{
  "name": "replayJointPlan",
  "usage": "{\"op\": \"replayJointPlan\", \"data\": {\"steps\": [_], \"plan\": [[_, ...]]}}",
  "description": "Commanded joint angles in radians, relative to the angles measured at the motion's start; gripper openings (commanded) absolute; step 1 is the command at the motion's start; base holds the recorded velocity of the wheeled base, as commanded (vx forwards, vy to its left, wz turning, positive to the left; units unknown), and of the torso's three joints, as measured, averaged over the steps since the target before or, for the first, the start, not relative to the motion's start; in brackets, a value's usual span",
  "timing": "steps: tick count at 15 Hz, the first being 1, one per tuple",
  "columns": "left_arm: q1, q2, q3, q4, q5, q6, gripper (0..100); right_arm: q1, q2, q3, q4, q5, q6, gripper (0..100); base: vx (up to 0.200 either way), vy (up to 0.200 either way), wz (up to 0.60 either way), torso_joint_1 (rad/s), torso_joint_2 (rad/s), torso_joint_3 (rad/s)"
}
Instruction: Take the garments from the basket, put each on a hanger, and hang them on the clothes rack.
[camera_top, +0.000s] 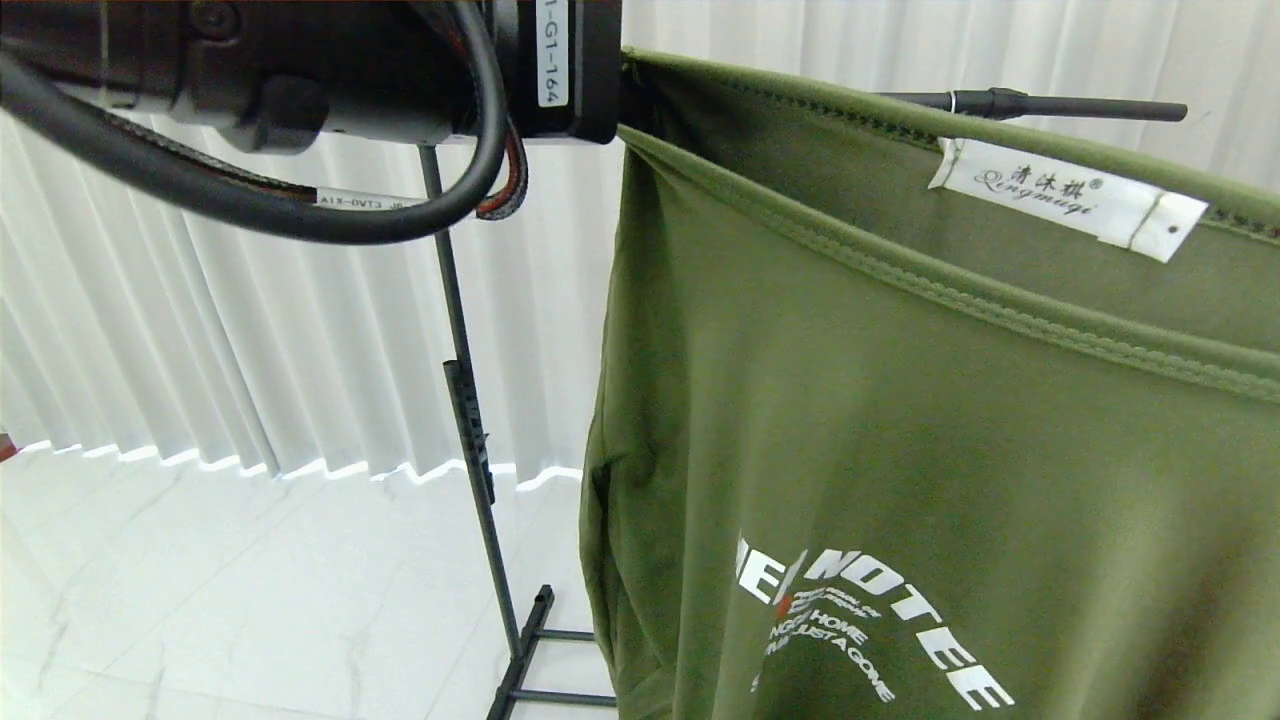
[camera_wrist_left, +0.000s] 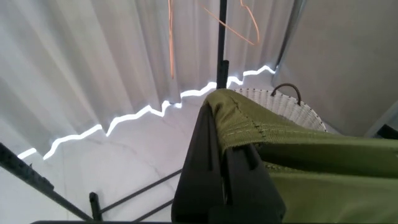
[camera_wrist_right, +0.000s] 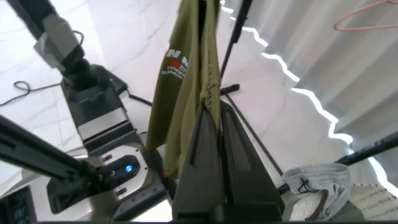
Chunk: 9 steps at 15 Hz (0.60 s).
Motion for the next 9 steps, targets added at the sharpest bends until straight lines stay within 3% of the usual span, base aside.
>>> {"op": "replayJointPlan", "data": {"steps": [1,4,6,9], "plan": [[0.002,0.005,-0.001,0.0,0.0,-0.001,0,0.015,0.003,0.003,0.0,-0.045,0.002,0,0.0,0.0,0.0,0.0,0.0,0.0],[0.0,-0.011,0.007,0.034,0.0,-0.002,0,0.001,0.012,0.02,0.005,-0.18,0.003,0,0.0,0.0,0.0,0.0,0.0,0.0],[-0.004,-0.041,0.007,0.132,-0.002,-0.008,0,-0.061,0.05,0.016,-0.006,-0.263,0.005,0,0.0,0.0,0.0,0.0,0.0,0.0],[-0.084,-0.09,0.008,0.264,-0.006,-0.103,0,-0.16,0.135,0.017,-0.173,-0.287,0.011,0,0.0,0.0,0.0,0.0,0.0,0.0]]}}
